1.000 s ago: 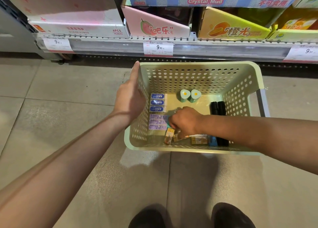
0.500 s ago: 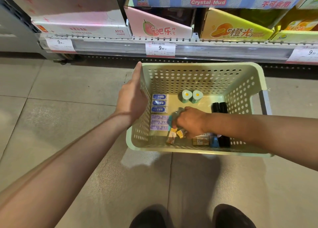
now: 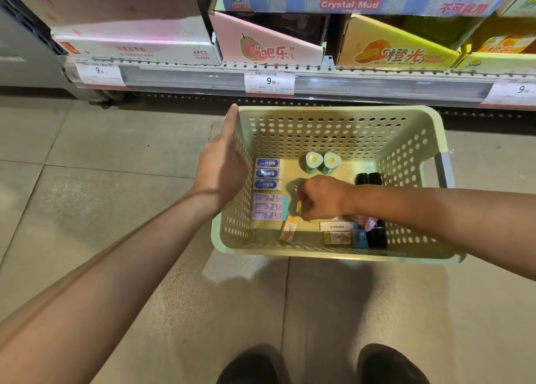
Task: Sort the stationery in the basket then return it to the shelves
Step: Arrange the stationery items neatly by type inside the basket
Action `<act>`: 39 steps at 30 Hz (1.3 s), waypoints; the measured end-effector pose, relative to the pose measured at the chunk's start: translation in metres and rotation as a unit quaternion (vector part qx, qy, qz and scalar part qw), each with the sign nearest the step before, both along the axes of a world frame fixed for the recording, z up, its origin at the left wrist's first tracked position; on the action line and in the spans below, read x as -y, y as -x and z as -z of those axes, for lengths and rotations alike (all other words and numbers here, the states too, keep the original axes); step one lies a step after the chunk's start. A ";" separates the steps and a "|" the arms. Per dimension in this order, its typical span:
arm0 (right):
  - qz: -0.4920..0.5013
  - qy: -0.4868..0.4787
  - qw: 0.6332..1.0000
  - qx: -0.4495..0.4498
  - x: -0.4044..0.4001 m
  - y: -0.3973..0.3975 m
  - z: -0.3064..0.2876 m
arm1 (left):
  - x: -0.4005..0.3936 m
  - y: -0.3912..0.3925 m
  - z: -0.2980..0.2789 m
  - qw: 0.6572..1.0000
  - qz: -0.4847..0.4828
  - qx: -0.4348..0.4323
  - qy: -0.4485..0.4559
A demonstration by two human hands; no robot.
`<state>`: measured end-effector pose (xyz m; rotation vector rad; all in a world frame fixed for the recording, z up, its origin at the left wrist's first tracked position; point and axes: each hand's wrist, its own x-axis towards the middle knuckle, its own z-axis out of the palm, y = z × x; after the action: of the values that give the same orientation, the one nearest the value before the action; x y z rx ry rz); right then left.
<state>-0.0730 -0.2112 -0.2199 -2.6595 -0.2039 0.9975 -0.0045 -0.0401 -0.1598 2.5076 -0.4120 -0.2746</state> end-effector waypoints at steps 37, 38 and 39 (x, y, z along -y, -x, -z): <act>0.059 0.111 0.992 0.023 -0.041 0.015 0.019 | -0.001 -0.002 0.004 1.000 0.016 0.018 0.006; 0.061 0.107 0.992 0.017 -0.041 0.014 0.019 | -0.001 -0.003 0.005 1.000 0.016 0.017 0.008; 0.061 0.102 0.993 0.010 -0.040 0.015 0.018 | -0.001 -0.003 0.005 1.000 0.015 0.016 0.010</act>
<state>-0.0875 -0.1715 -0.2382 -2.8259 0.0587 1.0001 -0.0018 -0.0388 -0.1653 2.4914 -0.4626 -0.2405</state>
